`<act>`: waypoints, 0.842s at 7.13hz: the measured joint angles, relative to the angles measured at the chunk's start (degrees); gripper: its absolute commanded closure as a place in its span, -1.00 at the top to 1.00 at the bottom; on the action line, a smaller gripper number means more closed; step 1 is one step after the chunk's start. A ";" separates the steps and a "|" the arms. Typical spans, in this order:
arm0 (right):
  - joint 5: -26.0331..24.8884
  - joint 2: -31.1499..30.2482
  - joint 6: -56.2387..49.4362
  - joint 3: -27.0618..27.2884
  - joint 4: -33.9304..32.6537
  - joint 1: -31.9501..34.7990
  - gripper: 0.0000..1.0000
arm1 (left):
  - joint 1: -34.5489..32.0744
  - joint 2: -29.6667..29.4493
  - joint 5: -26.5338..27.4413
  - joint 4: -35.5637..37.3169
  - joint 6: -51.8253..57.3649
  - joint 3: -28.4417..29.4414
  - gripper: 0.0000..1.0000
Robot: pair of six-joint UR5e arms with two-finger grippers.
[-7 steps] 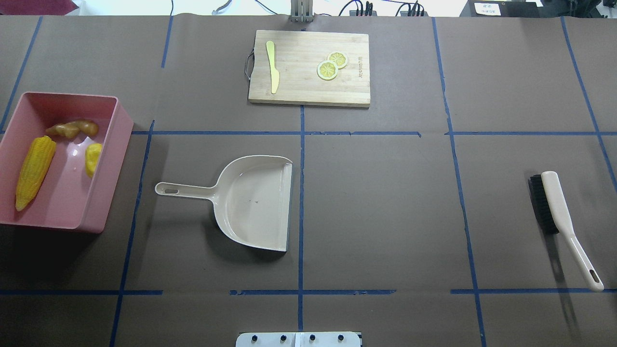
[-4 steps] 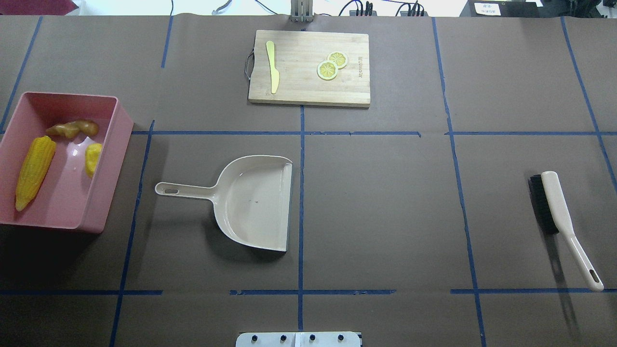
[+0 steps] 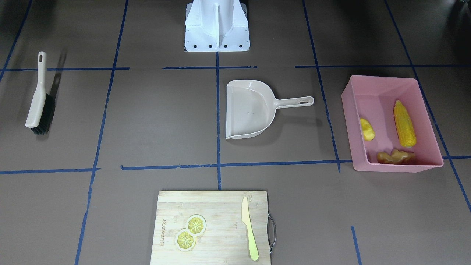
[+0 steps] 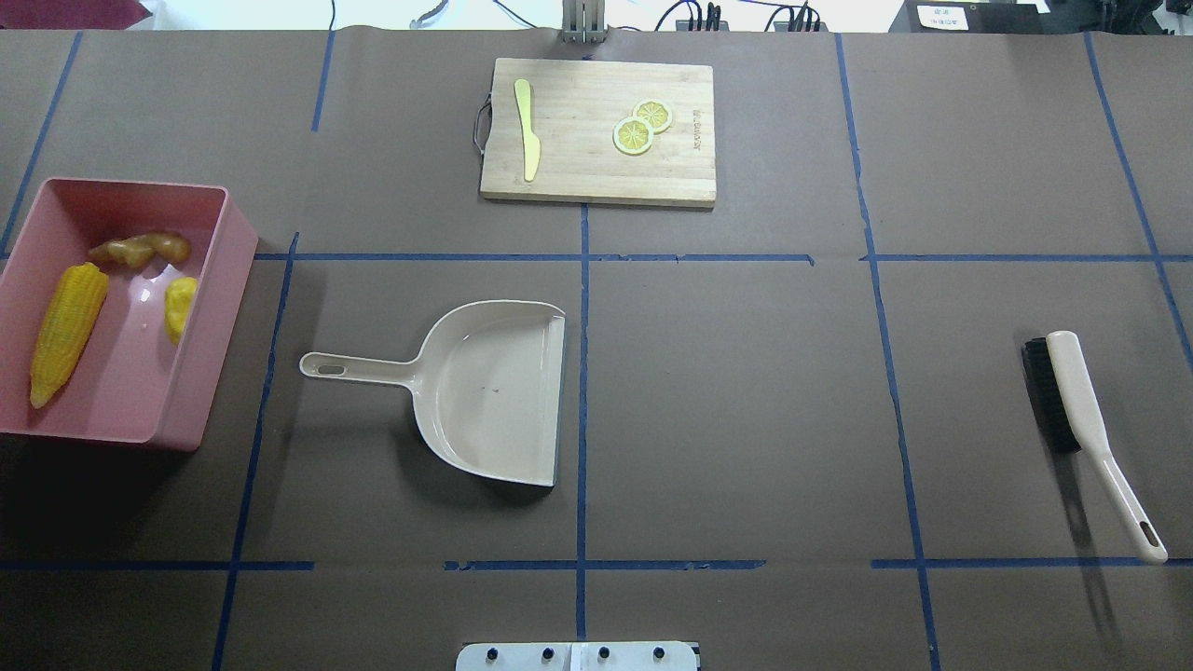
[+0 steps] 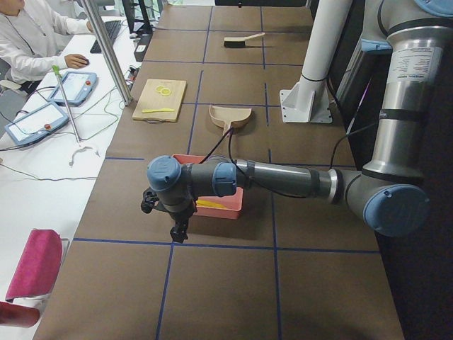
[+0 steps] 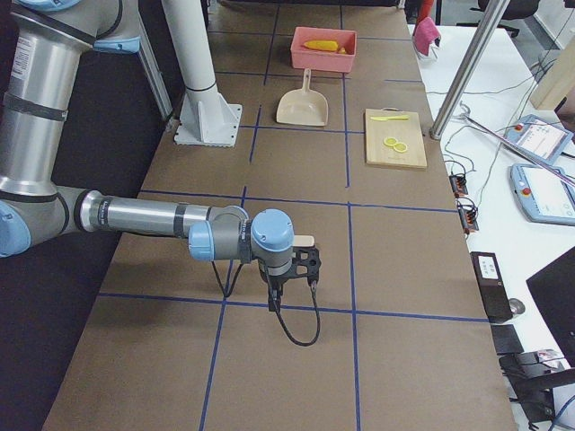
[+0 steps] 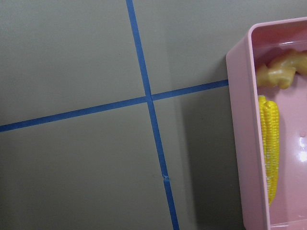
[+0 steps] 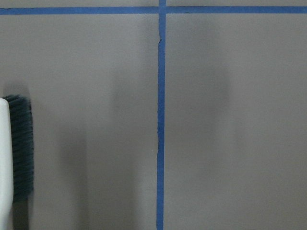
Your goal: Sweep and dump trash into bin
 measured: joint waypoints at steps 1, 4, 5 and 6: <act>-0.06 0.03 -0.05 1.03 -0.73 0.06 1.00 | 0.05 0.18 0.06 -0.89 0.00 0.17 1.00; -0.37 1.68 0.17 1.23 -0.66 0.02 1.00 | 0.12 2.67 0.26 -5.94 0.21 0.95 1.00; -0.60 2.81 0.42 1.07 -0.81 -0.13 1.00 | 0.12 3.32 0.29 -7.83 0.20 1.68 1.00; -0.73 3.38 0.54 0.99 -0.95 -0.33 1.00 | 0.13 3.42 0.30 -8.56 0.16 2.22 1.00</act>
